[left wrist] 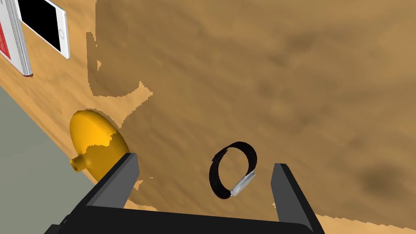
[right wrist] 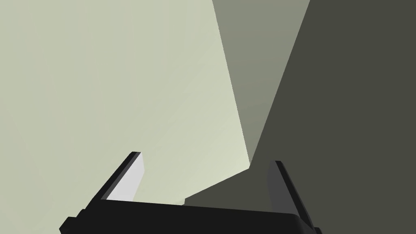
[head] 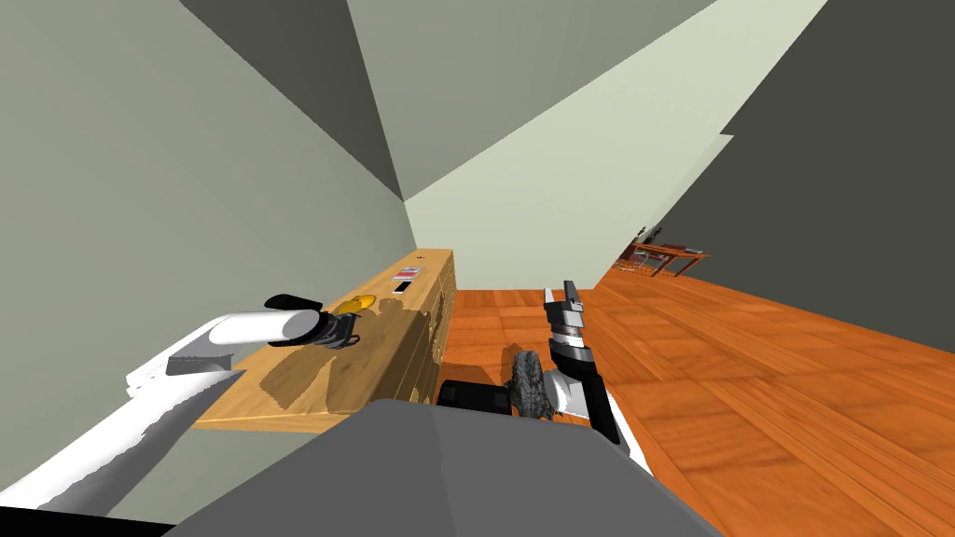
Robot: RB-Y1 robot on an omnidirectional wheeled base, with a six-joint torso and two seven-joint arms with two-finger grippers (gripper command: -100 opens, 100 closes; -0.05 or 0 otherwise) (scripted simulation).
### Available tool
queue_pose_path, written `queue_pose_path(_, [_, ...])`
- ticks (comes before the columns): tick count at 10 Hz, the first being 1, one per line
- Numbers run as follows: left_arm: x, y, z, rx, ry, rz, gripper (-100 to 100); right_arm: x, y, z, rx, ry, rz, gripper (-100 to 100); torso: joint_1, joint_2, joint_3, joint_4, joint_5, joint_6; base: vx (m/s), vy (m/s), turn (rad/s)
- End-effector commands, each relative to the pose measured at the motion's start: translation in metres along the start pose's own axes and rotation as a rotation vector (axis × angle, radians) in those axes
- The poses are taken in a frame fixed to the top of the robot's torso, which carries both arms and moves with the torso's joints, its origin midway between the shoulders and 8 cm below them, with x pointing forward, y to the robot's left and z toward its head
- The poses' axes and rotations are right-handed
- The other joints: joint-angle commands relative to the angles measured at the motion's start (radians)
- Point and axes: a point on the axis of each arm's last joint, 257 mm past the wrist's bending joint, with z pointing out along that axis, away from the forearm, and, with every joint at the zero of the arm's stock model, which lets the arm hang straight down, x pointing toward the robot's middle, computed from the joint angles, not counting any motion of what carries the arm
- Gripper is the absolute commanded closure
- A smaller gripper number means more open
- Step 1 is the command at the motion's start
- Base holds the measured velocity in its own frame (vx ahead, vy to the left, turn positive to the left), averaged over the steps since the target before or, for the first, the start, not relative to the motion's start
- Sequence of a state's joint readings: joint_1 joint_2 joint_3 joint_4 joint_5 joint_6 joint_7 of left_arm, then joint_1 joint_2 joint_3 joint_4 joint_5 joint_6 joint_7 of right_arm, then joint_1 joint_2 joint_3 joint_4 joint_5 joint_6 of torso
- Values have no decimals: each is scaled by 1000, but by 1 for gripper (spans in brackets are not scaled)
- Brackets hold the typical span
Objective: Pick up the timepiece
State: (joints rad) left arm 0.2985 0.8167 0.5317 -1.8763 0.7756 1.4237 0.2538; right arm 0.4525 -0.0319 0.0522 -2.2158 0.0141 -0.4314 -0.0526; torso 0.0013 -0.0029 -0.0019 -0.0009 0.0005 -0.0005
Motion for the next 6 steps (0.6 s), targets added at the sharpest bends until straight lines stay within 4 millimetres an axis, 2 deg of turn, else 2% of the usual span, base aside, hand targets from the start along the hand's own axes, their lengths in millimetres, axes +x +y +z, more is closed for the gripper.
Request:
queue_pose_path(1, [-2, 12, 2, -63, -4, -11, -100, 0, 0, 0, 0, 0, 0, 0, 0, 0, 0, 0, 0, 0, 38, 30, -41])
queue_pose_path(2, [-3, 15, 1, -72, -6, -11, -100, 0, 0, 0, 0, 0, 0, 0, 0, 0, 0, 0, 0, 0, 31, 23, -22])
queue_pose_path(6, [-10, 44, 2, -203, -18, -33, -100, 0, 0, 0, 0, 0, 0, 0, 0, 1, 1, 0, 0, 0, 32, 34, -22])
